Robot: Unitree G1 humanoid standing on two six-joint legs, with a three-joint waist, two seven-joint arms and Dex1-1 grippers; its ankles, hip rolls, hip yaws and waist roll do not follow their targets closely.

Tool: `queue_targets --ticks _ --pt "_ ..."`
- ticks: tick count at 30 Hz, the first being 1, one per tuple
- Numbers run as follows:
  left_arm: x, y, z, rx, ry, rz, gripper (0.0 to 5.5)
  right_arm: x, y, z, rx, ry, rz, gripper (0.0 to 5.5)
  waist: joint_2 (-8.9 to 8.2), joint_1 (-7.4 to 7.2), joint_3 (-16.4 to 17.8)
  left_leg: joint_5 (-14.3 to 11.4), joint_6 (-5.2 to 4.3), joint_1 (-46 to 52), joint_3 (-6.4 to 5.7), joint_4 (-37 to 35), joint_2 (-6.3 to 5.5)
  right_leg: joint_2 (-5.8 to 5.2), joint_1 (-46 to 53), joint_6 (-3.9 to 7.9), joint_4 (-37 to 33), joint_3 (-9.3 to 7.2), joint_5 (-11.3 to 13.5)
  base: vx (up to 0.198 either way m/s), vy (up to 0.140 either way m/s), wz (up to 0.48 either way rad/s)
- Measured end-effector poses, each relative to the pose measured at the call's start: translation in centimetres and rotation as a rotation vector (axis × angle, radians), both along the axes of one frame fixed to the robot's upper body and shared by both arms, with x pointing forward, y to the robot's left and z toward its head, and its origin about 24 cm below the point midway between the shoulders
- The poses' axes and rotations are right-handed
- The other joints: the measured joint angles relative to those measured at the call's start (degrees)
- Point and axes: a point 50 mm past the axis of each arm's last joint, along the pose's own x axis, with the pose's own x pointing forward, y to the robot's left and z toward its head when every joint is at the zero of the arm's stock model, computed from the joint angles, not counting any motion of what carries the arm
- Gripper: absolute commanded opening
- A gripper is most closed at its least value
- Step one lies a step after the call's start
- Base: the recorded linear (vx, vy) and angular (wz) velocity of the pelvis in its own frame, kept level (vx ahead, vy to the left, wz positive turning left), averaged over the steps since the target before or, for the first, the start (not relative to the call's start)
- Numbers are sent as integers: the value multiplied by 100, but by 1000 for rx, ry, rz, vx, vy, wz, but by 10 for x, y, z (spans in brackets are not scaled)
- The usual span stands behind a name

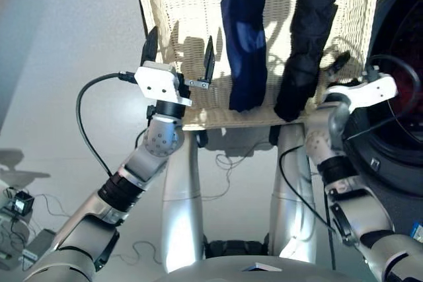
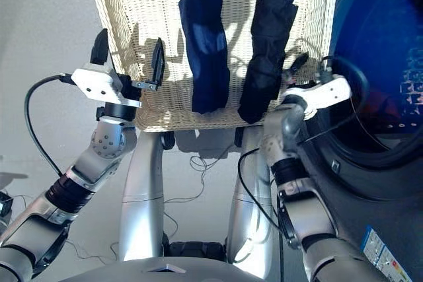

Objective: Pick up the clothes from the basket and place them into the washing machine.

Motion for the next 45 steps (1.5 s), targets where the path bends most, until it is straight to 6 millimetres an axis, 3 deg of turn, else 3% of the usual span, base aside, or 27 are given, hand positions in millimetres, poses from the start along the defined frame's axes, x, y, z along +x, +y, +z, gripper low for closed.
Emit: queue_targets --ticks 2,7,8,9,11,15,19,22,32,36,42,43,44,45 --pt "5 1 -14 13 59 20 550 -7 13 7 -104 -45 45 550 -139 -35 -21 12 7 168 17 -87 50 44 155 -67 -112 -14 53 0 0 0" --pt "16 1 -47 43 202 74 550 -22 36 37 -387 -197 93 550 -454 -162 -89 -2 -41 546 40 -303 136 99 528 -61 -387 -38 76 0 0 0" --pt "19 3 -54 64 230 88 550 -25 39 43 -425 -227 99 550 -483 -123 -97 31 -39 565 38 -330 152 125 557 -79 -428 -40 106 0 0 0" --pt "22 -2 -56 70 252 85 550 -28 46 51 -477 -262 117 550 -537 -201 -102 -20 -70 582 33 -328 169 144 586 -63 -450 -54 88 0 0 0" --pt "31 -4 -64 105 289 97 550 -32 54 62 -555 -314 140 550 -595 -226 -108 24 -65 592 44 -352 184 148 592 -117 -495 -56 141 -99 -10 -55" --pt "51 -17 -58 108 332 94 550 -32 83 85 -642 -403 219 550 -663 -299 -84 -40 -82 576 76 -337 228 219 566 -78 -506 -49 116 43 -5 -36" --pt "67 -28 -52 49 378 112 550 -36 113 101 -655 -484 309 550 -728 -316 -55 -35 -96 573 114 -342 287 244 522 -142 -512 -15 150 0 0 0" --pt "74 -33 -49 2 416 118 550 -40 131 112 -671 -537 367 550 -772 -410 -34 -32 -116 512 118 -341 304 268 469 -148 -527 -16 155 0 0 0" --pt "83 -41 -35 -81 423 127 550 -50 163 125 -697 -597 490 550 -782 -357 -38 -82 -157 225 130 -231 377 358 183 -149 -499 3 173 0 0 0" --pt "84 -46 -28 -113 409 122 550 -50 163 126 -692 -589 497 550 -789 -273 -43 -86 -148 126 130 -195 412 402 89 -134 -499 15 194 0 0 0" --pt "84 -46 -27 -123 409 126 550 -50 164 126 -685 -586 503 550 -841 -260 -92 -86 -148 80 143 -200 424 418 39 -129 -516 28 202 0 0 0" --pt "84 -46 -27 -123 408 125 410 -50 164 126 -686 -585 503 550 -844 -255 -94 -86 -148 76 143 -201 424 418 38 -128 -521 28 203 0 0 0" --pt "84 -46 -27 -125 409 131 188 -50 164 126 -685 -585 503 550 -845 -253 -95 -86 -149 76 146 -201 424 417 38 -123 -529 30 206 0 0 0" --pt "85 -44 -27 -136 410 140 56 -50 164 126 -685 -585 504 550 -845 -248 -97 -86 -149 74 148 -204 423 417 38 -119 -536 34 208 0 0 0"
